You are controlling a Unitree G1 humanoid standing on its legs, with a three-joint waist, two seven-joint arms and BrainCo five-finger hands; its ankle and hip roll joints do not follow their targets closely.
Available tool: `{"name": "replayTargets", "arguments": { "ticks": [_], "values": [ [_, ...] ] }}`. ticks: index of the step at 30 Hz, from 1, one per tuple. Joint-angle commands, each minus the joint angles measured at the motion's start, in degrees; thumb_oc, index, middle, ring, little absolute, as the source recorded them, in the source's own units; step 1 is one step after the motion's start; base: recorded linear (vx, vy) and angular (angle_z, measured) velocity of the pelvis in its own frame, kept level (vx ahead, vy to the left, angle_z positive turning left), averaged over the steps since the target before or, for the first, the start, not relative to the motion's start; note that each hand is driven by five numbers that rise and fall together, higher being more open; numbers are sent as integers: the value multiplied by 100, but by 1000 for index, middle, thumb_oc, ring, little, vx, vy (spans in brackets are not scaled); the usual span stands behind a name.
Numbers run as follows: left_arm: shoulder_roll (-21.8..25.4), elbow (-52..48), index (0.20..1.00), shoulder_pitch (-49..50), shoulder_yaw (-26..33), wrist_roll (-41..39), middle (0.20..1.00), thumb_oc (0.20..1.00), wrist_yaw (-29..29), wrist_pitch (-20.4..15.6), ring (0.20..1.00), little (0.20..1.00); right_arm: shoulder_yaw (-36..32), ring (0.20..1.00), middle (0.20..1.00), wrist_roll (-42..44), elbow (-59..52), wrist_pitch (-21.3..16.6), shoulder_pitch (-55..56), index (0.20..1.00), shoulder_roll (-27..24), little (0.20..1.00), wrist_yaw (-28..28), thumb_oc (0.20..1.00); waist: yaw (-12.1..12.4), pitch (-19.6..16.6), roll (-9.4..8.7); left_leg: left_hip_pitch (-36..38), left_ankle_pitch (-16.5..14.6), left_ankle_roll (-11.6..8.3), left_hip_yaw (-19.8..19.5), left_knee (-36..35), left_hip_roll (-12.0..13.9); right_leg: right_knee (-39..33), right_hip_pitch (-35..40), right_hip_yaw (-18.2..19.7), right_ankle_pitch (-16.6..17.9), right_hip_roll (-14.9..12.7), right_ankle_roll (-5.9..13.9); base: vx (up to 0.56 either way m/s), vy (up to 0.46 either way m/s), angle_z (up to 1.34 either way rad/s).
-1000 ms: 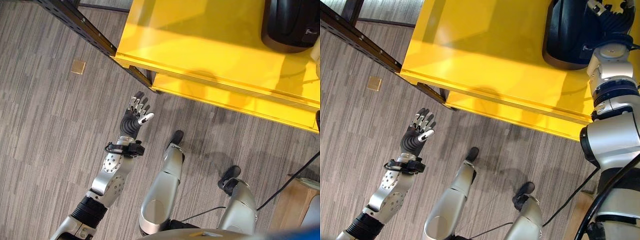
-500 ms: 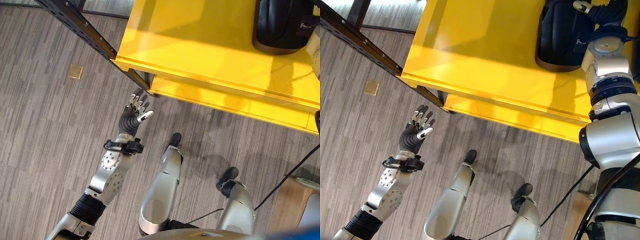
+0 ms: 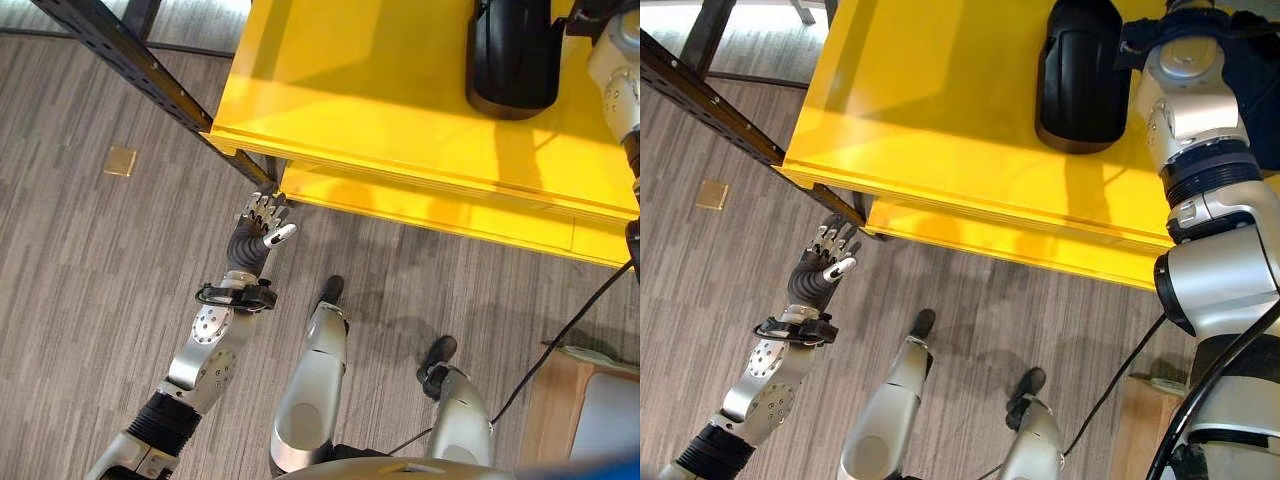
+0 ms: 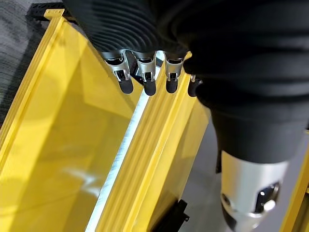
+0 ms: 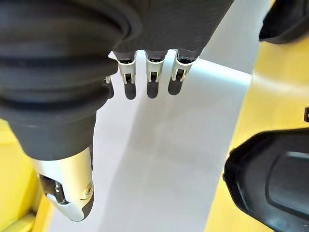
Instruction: Move parts from the plastic box to the shelf.
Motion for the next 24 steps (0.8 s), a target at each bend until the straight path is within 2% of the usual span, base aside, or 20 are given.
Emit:
{"name": "replayTargets", "arguments": {
  "ticks": [1, 11, 15, 18, 24],
  "values": [
    [220, -370, 1000, 88, 236, -46, 1000, 1000, -123, -158, 1000, 1000, -290, 1000, 1000, -190, -620, -482, 118, 1000, 10, 1000, -98, 1000, -37, -150, -201, -478, -1, 162, 359, 297, -11, 186, 1072, 87, -1093, 311, -299, -37, -6, -11],
    [168, -370, 1000, 244, 362, -9, 1000, 1000, -72, -85, 1000, 1000, -1022, 1000, 1000, -79, -1906, -742, 1115, 1000, 333, 1000, -145, 1000, -217, -84, -203, -365, 29, 157, 458, 233, 129, 232, 980, 232, -1089, 348, -324, -33, -2, -9],
    [103, -326, 1000, 294, 382, 58, 1000, 1000, -49, -17, 1000, 1000, -1381, 1000, 1000, -82, -2534, -820, 1779, 1000, 584, 1000, -116, 1000, -280, -48, -201, -344, 21, 174, 502, 261, 172, 309, 937, 285, -1103, 351, -330, -18, -8, -8],
    [4, -292, 1000, 354, 451, 125, 1000, 1000, -22, 61, 1000, 1000, -1727, 1000, 1000, -229, -3329, -840, 2683, 1000, 947, 1000, 4, 1000, -359, 15, -192, -327, 33, 192, 537, 247, 211, 361, 887, 319, -1099, 352, -347, -33, -29, -14],
    [-61, -284, 1000, 399, 487, 174, 1000, 1000, 13, 92, 1000, 1000, -1847, 1000, 1000, -370, -3731, -839, 3128, 1000, 1131, 1000, 67, 1000, -394, 40, -199, -343, 31, 207, 544, 270, 231, 396, 843, 353, -1096, 347, -362, 0, 0, 0]
  ]
}}
